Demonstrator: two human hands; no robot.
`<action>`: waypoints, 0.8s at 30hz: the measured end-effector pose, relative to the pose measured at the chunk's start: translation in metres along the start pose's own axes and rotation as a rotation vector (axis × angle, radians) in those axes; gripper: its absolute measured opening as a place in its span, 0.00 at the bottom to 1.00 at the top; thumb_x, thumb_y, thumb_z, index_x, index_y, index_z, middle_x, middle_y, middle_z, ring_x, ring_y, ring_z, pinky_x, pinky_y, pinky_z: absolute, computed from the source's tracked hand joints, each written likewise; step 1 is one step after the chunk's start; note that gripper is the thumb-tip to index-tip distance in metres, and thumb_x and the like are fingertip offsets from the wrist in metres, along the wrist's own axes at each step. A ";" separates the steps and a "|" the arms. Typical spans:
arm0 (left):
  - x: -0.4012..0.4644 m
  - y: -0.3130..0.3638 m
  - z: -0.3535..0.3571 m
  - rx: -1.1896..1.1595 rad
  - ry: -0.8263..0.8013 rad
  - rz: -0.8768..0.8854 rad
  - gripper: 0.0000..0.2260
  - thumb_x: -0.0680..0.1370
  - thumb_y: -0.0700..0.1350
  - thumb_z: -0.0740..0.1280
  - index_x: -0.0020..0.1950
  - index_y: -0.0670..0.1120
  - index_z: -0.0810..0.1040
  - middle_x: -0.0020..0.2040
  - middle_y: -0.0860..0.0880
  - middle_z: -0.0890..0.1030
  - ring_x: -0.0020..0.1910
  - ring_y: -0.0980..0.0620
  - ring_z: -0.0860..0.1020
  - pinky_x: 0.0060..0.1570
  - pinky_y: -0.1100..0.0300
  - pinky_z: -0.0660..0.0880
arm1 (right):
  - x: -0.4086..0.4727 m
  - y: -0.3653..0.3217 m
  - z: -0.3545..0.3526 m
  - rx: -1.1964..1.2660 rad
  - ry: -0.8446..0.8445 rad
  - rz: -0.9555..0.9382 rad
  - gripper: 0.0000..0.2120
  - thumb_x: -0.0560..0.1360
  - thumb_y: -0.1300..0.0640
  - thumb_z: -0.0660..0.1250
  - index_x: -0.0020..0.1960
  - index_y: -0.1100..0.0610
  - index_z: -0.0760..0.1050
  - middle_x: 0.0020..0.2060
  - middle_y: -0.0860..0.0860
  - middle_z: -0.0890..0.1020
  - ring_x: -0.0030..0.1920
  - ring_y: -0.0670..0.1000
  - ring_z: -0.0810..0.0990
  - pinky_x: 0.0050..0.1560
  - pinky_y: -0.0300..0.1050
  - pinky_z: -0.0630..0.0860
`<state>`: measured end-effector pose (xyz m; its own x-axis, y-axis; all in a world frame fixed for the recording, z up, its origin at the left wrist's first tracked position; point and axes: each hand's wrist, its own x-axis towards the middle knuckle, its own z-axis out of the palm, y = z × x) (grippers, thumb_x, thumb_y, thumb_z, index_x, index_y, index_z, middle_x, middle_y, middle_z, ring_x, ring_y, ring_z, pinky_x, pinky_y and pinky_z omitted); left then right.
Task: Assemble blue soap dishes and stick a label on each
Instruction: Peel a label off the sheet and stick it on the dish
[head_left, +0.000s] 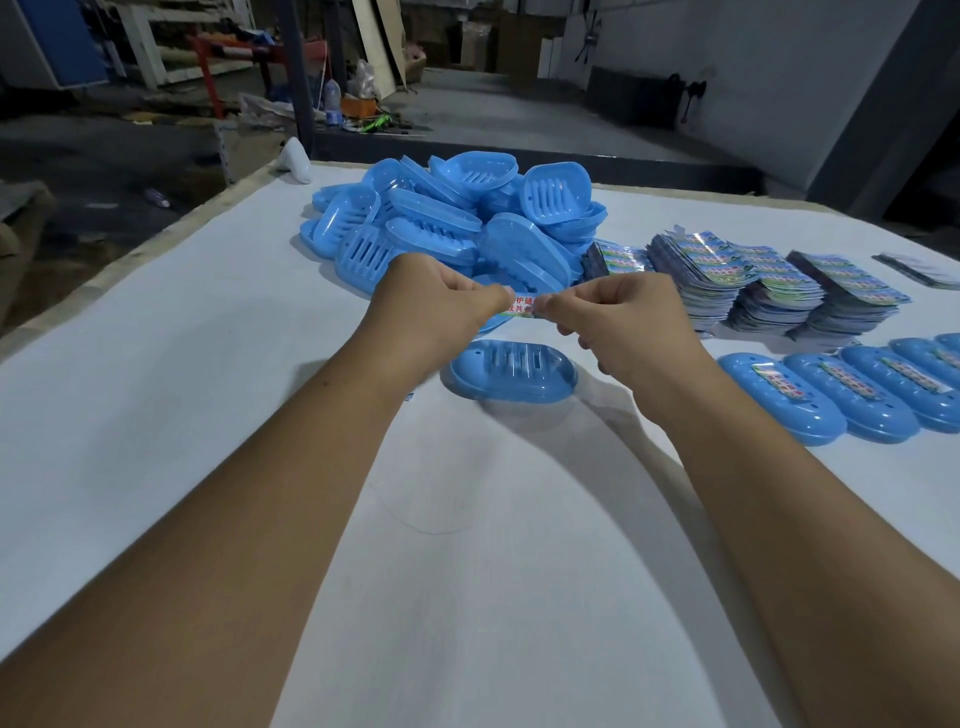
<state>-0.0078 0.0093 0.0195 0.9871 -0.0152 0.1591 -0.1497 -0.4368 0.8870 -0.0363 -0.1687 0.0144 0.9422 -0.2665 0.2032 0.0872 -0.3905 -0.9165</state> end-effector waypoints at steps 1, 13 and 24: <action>-0.001 0.000 0.000 0.022 -0.005 0.005 0.13 0.71 0.55 0.76 0.39 0.44 0.86 0.24 0.55 0.78 0.22 0.58 0.74 0.23 0.69 0.70 | 0.000 0.000 0.001 -0.004 -0.001 0.001 0.12 0.67 0.47 0.79 0.34 0.55 0.84 0.28 0.47 0.79 0.27 0.45 0.69 0.24 0.36 0.65; 0.001 -0.011 0.008 0.152 -0.031 -0.023 0.19 0.67 0.58 0.76 0.37 0.42 0.81 0.26 0.48 0.78 0.24 0.49 0.72 0.28 0.62 0.66 | -0.002 0.002 0.007 -0.154 -0.035 0.053 0.23 0.60 0.46 0.81 0.30 0.60 0.71 0.23 0.47 0.62 0.25 0.47 0.57 0.21 0.35 0.56; 0.006 -0.016 0.008 0.082 -0.115 -0.077 0.17 0.66 0.52 0.79 0.31 0.48 0.71 0.16 0.60 0.70 0.13 0.61 0.68 0.15 0.73 0.57 | 0.001 0.003 0.010 -0.266 -0.120 0.103 0.16 0.63 0.48 0.77 0.33 0.54 0.72 0.26 0.51 0.65 0.26 0.49 0.60 0.22 0.37 0.55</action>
<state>0.0013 0.0093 0.0030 0.9961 -0.0798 0.0372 -0.0730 -0.5126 0.8555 -0.0317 -0.1612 0.0086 0.9746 -0.2164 0.0573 -0.0833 -0.5884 -0.8043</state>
